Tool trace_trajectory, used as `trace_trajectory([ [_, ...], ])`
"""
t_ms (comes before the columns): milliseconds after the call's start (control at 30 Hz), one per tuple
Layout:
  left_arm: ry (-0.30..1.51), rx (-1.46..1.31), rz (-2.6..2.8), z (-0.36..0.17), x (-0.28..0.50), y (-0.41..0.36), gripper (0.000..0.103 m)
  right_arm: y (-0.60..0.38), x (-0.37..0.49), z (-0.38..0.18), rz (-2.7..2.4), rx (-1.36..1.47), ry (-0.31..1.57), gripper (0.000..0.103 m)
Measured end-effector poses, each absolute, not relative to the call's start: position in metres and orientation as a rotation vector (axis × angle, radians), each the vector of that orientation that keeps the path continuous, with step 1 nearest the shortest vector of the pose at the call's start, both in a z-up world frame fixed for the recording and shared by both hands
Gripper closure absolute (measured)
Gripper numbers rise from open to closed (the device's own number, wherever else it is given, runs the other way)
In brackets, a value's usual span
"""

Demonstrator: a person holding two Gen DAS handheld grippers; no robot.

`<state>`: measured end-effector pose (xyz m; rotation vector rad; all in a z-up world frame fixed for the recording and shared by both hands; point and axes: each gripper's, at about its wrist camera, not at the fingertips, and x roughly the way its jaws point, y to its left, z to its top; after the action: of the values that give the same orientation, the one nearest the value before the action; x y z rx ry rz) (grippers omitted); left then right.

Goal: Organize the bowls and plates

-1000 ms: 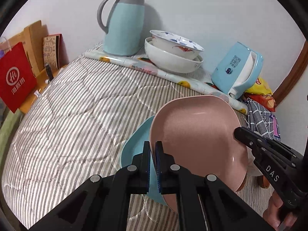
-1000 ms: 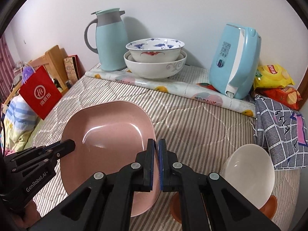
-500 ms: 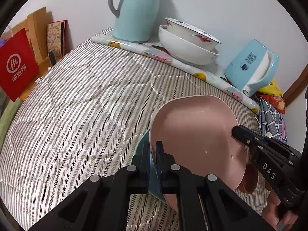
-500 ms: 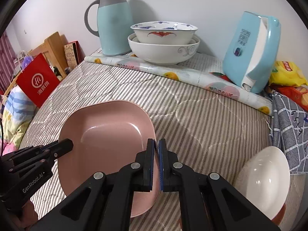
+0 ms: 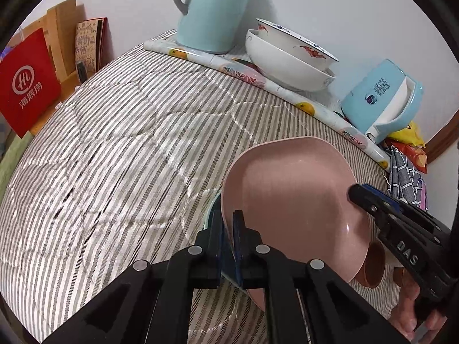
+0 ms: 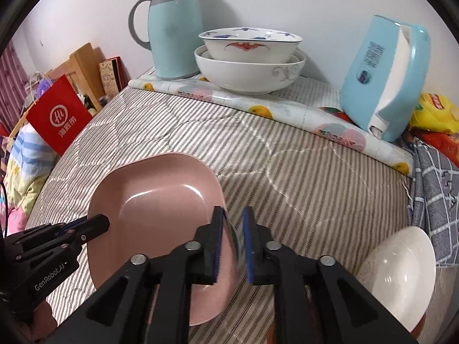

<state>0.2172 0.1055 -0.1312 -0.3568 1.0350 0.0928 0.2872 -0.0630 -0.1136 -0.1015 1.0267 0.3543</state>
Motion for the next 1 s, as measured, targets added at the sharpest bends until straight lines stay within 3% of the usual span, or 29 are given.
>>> trace_trajectory([
  [200, 1.034, -0.37, 0.104, -0.13, 0.211, 0.103, 0.095, -0.081, 0.271, -0.112, 0.345, -0.051, 1.031, 0.079],
  [567, 1.022, -0.368, 0.132, -0.126, 0.206, 0.099, 0.093, -0.094, 0.241, -0.115, 0.345, 0.018, 1.069, 0.079],
  [667, 1.026, -0.353, 0.122, -0.126, 0.206, 0.098, 0.091, -0.09, 0.239, -0.119, 0.356, 0.016, 1.069, 0.094],
  [1000, 1.017, -0.329, 0.094, -0.12, 0.199, 0.104, 0.082, -0.074, 0.257, -0.118, 0.302, -0.062, 1.034, 0.099],
])
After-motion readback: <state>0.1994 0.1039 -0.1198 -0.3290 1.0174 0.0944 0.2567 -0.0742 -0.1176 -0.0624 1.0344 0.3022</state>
